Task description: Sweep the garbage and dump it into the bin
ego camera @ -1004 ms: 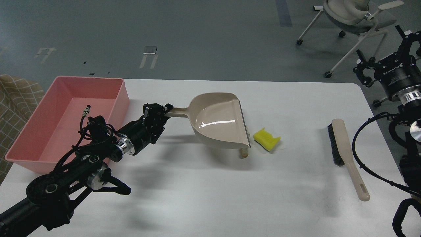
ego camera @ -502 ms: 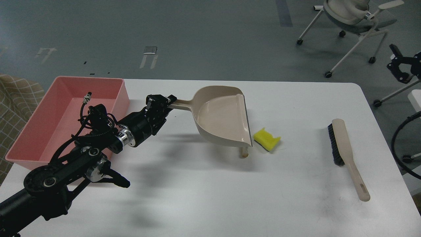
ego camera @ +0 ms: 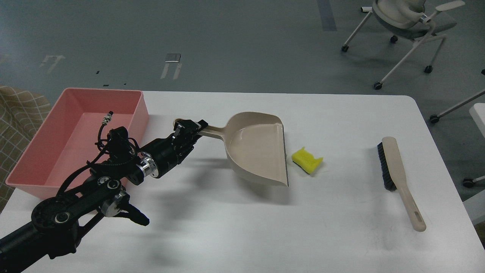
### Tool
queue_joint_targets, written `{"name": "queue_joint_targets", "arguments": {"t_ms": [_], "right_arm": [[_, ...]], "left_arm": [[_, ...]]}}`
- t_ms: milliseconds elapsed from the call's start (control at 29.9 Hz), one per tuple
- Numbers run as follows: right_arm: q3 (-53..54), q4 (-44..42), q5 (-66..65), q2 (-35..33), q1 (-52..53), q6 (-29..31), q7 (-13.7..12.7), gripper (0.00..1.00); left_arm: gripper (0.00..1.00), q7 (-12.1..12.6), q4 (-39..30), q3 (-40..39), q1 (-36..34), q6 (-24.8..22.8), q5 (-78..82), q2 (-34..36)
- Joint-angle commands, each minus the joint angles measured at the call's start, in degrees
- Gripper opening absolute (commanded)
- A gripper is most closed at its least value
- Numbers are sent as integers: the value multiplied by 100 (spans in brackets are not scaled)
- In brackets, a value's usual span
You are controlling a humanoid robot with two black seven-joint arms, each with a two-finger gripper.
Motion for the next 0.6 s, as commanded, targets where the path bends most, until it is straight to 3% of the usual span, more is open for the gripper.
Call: {"name": "queue_joint_targets", "arguments": {"t_ms": [0,435,569], "right_arm": [[3,126,-346,-134,-237,-1,-1,100],[-32,135,-698,-564,-1301,-1,-36,100],[-49,398,-1278,-582,-1592,-1,-36,100]], "left_arm": [[4,-2,-33,-64,-15,2,-7,52],[4,-2,-235,-169,99,2,-77,351],[4,-142,-209,-143,274,2,-42,360]]}}
